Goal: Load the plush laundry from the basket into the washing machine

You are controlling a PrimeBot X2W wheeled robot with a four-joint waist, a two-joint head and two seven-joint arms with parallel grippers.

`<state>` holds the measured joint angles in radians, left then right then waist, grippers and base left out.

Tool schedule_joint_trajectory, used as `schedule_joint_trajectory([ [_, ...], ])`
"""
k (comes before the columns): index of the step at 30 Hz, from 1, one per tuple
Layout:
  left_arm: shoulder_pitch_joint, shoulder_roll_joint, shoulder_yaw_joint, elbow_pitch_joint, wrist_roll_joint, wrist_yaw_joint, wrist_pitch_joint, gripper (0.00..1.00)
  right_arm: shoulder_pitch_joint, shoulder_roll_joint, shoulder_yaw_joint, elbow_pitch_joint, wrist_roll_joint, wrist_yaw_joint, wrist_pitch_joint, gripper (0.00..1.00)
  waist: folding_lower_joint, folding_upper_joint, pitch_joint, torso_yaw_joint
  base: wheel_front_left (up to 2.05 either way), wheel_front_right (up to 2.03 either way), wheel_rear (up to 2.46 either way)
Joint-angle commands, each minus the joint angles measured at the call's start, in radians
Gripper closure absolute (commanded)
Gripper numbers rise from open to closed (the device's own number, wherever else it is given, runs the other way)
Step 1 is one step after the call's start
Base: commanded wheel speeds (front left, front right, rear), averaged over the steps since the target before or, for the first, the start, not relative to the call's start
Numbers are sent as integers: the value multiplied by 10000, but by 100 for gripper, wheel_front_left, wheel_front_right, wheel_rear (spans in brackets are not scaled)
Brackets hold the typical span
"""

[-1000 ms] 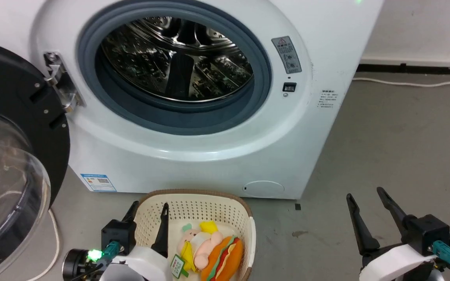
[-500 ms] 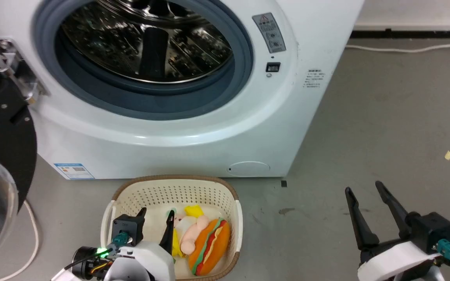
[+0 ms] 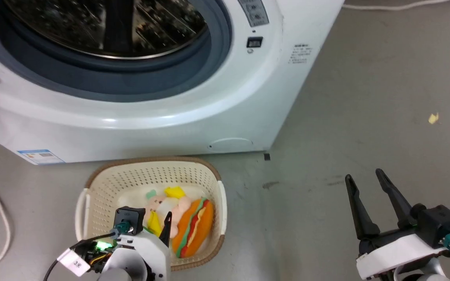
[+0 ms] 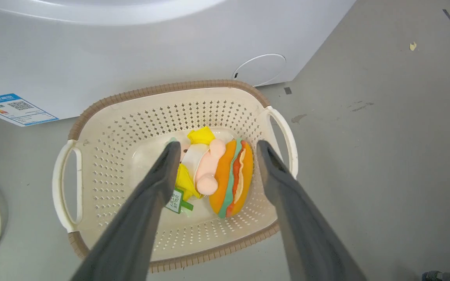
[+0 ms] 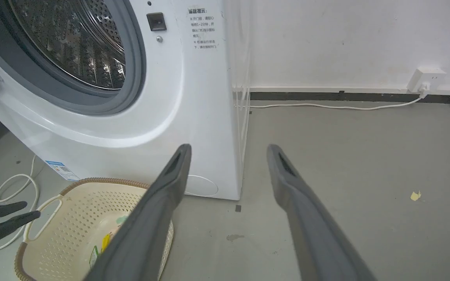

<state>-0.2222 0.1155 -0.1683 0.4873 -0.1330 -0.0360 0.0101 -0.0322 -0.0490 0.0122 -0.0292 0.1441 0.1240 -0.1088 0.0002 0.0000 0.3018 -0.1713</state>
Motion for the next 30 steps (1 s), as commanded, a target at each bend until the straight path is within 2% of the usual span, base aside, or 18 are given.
schedule_joint_trajectory([
  [1,-317,100,-84,390,-188,-56,50,0,-201,-6,37,-91,182,31,-122,0,-2,0,292,-195,0,0,0],
  [30,-2595,1178,-1261,3758,-837,-151,792,0,-625,-8,374,-264,1319,46,-706,0,-2,0,2463,-1386,0,0,0],
])
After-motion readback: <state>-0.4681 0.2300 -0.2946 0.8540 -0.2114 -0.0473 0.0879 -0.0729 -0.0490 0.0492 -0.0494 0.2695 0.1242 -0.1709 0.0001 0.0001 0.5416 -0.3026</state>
